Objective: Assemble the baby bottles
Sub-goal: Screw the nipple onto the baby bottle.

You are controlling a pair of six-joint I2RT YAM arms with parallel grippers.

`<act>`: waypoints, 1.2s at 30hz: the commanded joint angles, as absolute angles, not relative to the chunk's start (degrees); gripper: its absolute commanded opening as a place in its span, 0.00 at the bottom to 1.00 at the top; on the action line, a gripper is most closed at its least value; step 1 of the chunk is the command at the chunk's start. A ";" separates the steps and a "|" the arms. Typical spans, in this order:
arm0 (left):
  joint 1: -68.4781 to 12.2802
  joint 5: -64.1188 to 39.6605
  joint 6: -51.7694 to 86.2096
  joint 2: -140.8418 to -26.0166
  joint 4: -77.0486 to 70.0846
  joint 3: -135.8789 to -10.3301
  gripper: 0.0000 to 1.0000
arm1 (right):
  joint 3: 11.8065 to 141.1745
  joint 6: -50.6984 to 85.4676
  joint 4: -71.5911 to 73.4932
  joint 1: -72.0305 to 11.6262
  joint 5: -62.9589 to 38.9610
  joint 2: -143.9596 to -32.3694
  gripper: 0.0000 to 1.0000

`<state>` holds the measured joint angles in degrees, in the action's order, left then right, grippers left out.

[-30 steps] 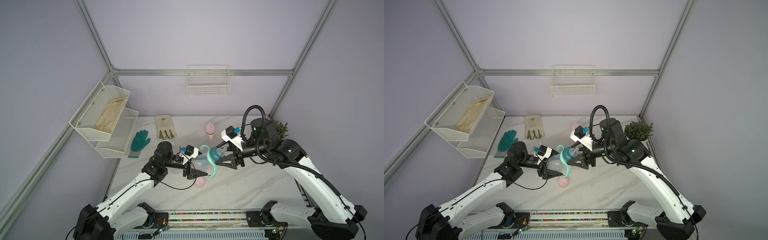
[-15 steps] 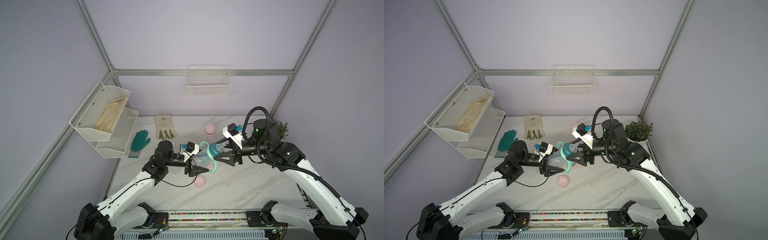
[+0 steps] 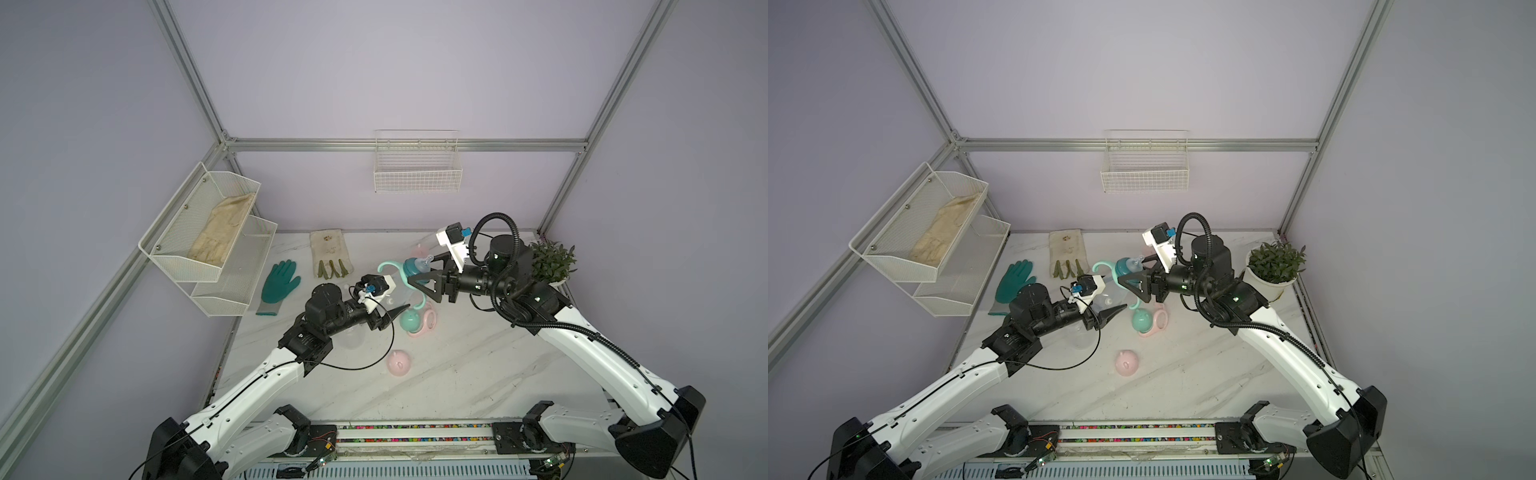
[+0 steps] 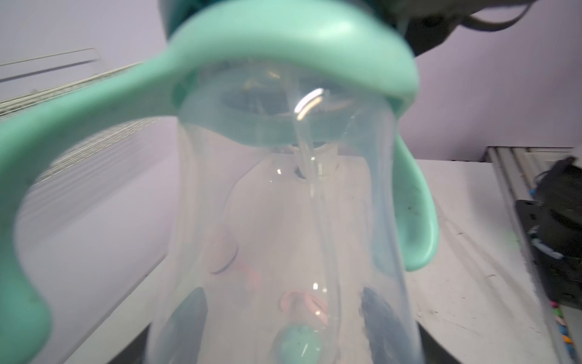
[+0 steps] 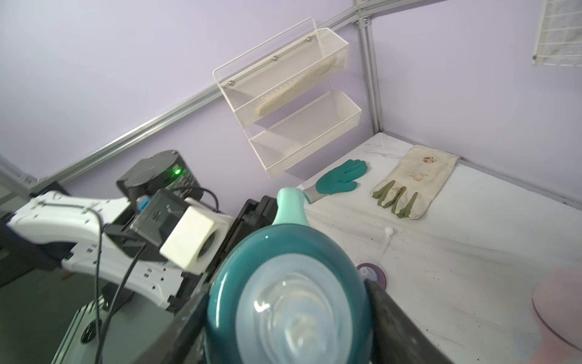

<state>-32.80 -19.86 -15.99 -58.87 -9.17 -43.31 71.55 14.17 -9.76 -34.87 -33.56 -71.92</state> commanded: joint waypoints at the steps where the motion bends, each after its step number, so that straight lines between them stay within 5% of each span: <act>1: -33.13 -1.96 -21.58 -60.22 -18.81 -46.64 0.00 | 69.09 24.64 -2.16 -37.48 -26.66 -75.67 0.00; 10: -33.57 12.96 -26.40 -63.28 -25.23 -45.07 0.00 | 76.89 30.94 -3.68 -41.22 -14.68 -84.66 0.00; 11: -33.62 13.23 -27.04 -63.32 -24.99 -44.79 0.00 | 78.65 29.91 -6.29 -41.18 -14.42 -85.16 0.08; 13: -33.57 12.02 -26.98 -63.05 -23.46 -44.46 0.00 | 81.79 25.60 -10.98 -41.14 -16.71 -85.49 0.44; 15: -33.57 10.41 -23.34 -62.44 -19.99 -44.91 0.00 | 83.78 19.20 -15.11 -41.13 -17.33 -83.94 0.63; 19: -33.32 2.03 -19.41 -60.45 -15.10 -44.83 0.00 | 85.08 11.91 -20.91 -39.55 -18.01 -78.84 0.83; 30: -32.18 -33.52 -16.52 -59.02 -6.42 -48.12 0.00 | 86.87 -1.27 -33.35 -36.92 -27.35 -70.46 0.91; 36: -31.73 -43.16 -16.45 -56.95 -6.19 -47.97 0.00 | 86.49 -5.23 -38.67 -36.74 -35.09 -70.68 0.91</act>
<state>-32.29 -33.91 -17.52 -59.94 -3.68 -43.31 86.76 -0.51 -33.50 -36.99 -29.15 -71.02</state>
